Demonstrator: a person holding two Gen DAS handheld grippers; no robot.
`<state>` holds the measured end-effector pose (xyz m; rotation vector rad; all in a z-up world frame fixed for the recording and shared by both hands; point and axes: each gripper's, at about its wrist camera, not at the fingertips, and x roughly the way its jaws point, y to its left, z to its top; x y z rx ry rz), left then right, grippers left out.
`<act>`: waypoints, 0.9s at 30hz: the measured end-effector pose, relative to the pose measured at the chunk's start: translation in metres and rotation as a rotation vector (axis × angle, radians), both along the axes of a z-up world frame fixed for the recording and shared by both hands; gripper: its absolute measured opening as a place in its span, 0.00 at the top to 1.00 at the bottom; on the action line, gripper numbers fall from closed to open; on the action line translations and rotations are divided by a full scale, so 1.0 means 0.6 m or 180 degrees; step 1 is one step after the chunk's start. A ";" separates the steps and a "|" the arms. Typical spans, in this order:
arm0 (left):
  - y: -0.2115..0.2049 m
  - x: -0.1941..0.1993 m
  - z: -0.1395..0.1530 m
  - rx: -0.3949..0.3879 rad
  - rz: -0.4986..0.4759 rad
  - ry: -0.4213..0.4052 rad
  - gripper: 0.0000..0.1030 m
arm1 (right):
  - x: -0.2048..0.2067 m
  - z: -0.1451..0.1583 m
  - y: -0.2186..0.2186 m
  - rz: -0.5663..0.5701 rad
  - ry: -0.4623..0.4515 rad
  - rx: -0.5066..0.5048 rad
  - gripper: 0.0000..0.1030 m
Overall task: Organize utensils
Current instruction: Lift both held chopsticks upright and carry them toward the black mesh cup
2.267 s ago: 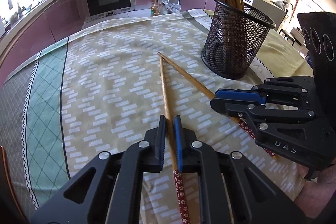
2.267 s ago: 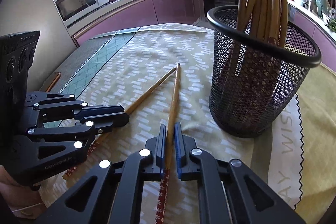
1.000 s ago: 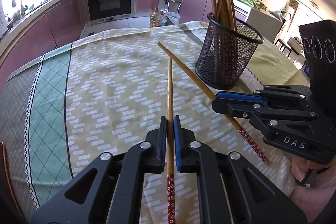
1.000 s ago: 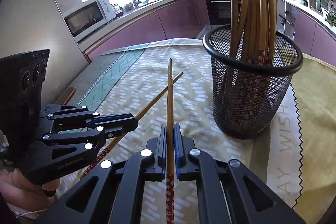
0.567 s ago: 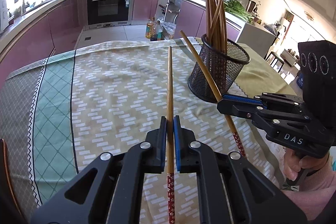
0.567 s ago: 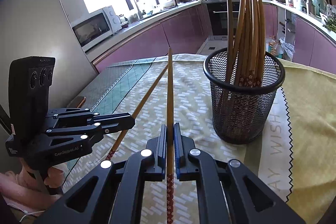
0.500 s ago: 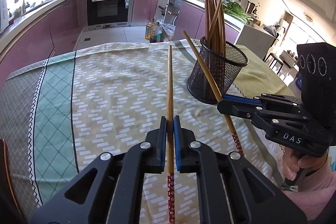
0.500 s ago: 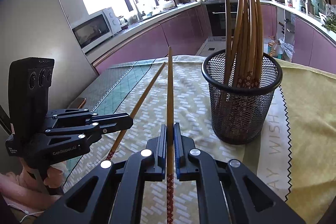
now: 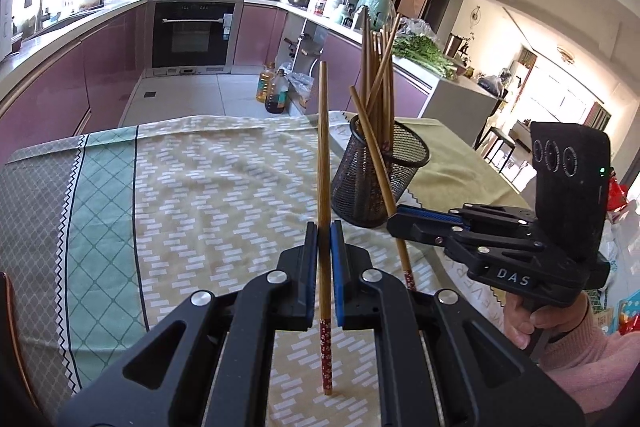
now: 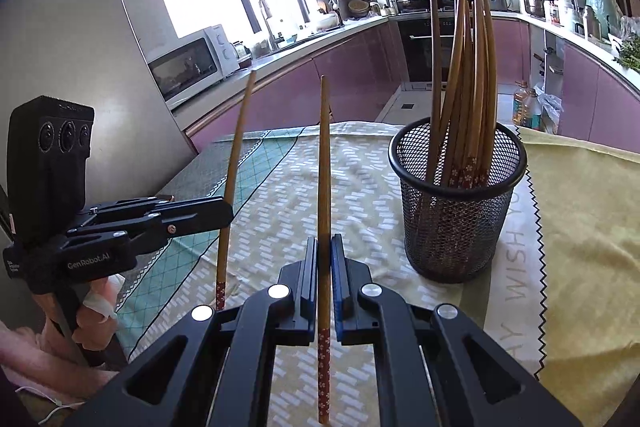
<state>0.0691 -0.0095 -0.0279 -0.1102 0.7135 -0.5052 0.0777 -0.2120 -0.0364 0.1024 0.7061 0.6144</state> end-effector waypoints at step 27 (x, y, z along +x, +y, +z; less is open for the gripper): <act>-0.062 0.059 -0.122 0.0997 -0.0265 0.0608 0.93 | 0.010 -0.019 -0.004 -0.0078 0.0121 -0.0076 0.94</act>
